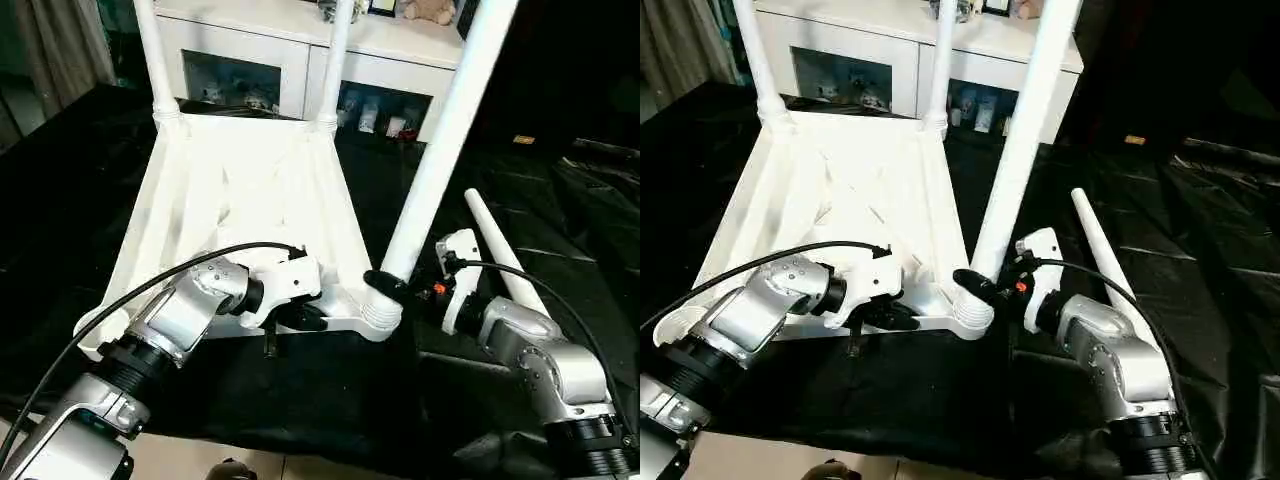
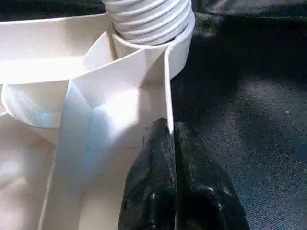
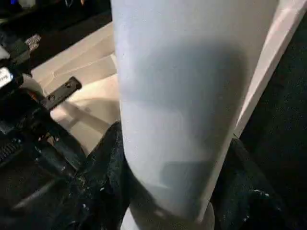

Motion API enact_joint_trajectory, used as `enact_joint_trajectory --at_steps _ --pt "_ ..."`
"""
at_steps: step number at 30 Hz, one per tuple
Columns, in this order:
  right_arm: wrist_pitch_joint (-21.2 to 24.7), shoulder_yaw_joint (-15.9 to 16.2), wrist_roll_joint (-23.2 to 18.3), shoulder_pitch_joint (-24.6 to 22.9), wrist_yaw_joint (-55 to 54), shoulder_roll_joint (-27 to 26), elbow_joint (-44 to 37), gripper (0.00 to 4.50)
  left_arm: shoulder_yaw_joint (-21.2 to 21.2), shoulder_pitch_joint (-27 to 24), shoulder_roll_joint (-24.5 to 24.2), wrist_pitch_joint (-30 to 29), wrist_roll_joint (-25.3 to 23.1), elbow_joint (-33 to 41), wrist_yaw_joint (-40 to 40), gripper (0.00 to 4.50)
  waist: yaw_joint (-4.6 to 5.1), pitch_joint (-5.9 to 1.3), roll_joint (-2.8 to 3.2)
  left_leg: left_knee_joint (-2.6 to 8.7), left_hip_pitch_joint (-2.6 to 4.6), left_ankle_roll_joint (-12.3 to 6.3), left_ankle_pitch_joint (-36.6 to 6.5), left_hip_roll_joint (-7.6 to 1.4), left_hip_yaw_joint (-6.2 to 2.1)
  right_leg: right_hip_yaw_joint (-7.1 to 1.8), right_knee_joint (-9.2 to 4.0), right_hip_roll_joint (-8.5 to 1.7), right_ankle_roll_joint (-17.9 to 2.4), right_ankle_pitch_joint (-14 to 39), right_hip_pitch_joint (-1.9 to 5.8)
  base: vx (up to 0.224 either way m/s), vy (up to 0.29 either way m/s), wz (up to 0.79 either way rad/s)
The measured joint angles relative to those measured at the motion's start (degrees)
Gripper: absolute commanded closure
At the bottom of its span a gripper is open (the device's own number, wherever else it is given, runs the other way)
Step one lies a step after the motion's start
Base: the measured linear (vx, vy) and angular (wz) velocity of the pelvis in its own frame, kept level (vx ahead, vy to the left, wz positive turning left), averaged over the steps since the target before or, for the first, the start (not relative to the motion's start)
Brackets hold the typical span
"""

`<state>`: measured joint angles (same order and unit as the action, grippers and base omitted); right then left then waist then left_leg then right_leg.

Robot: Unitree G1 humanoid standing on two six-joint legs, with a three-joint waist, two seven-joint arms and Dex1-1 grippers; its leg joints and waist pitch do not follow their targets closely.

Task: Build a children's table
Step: Insert table leg to table base

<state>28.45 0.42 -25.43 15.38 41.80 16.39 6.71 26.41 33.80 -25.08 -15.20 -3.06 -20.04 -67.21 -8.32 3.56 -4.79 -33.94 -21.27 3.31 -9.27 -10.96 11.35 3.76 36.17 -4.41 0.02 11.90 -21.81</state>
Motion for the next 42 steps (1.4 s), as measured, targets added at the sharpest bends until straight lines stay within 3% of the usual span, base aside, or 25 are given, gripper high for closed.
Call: enact_joint_trajectory --at_steps 7,14,20,28,42 --pt "-2.1 -3.1 -3.2 -1.6 0.6 -2.2 2.6 2.62 -0.3 0.1 0.2 0.1 0.2 -0.6 -0.1 4.5 -0.01 0.04 0.14 0.03 0.0 0.0 0.0 0.0 0.0 0.01 0.0 0.0 0.0 0.0 -0.01 0.0 0.0 0.0" --pt "-6.0 -4.5 -3.9 -3.6 1.3 -4.2 3.2 2.62 -0.3 0.6 0.6 0.4 0.5 -1.7 -0.2 4.5 -0.09 0.06 0.52 0.05 0.01 0.0 0.0 0.0 -0.01 0.01 -0.01 0.0 0.1 0.0 -0.01 0.0 0.0 0.0" --pt "-12.6 -5.3 -3.6 -6.3 1.3 -6.6 4.2 2.62 -0.5 0.9 1.0 0.7 0.5 -2.8 -0.1 4.5 -0.1 0.09 1.07 0.05 0.01 0.0 0.0 0.01 -0.01 0.0 -0.05 0.0 0.2 0.1 0.0 0.0 0.0 0.0" --pt "-19.9 -1.5 1.6 -6.9 2.5 -5.3 4.5 2.63 -0.3 1.7 1.0 0.8 0.4 -3.8 -0.7 4.5 -0.04 0.0 1.53 0.14 0.06 0.0 0.0 0.01 -0.04 0.02 -0.05 0.0 0.2 0.1 0.01 0.0 0.0 0.0" --pt "-16.5 3.5 3.9 -1.8 10.6 2.3 4.9 2.63 -0.1 1.7 0.0 1.9 -0.1 -3.7 -2.1 4.5 -0.19 -0.09 1.36 0.27 0.07 0.0 0.0 0.02 -0.01 0.03 -0.13 0.0 0.2 0.1 0.02 0.0 0.0 0.0"
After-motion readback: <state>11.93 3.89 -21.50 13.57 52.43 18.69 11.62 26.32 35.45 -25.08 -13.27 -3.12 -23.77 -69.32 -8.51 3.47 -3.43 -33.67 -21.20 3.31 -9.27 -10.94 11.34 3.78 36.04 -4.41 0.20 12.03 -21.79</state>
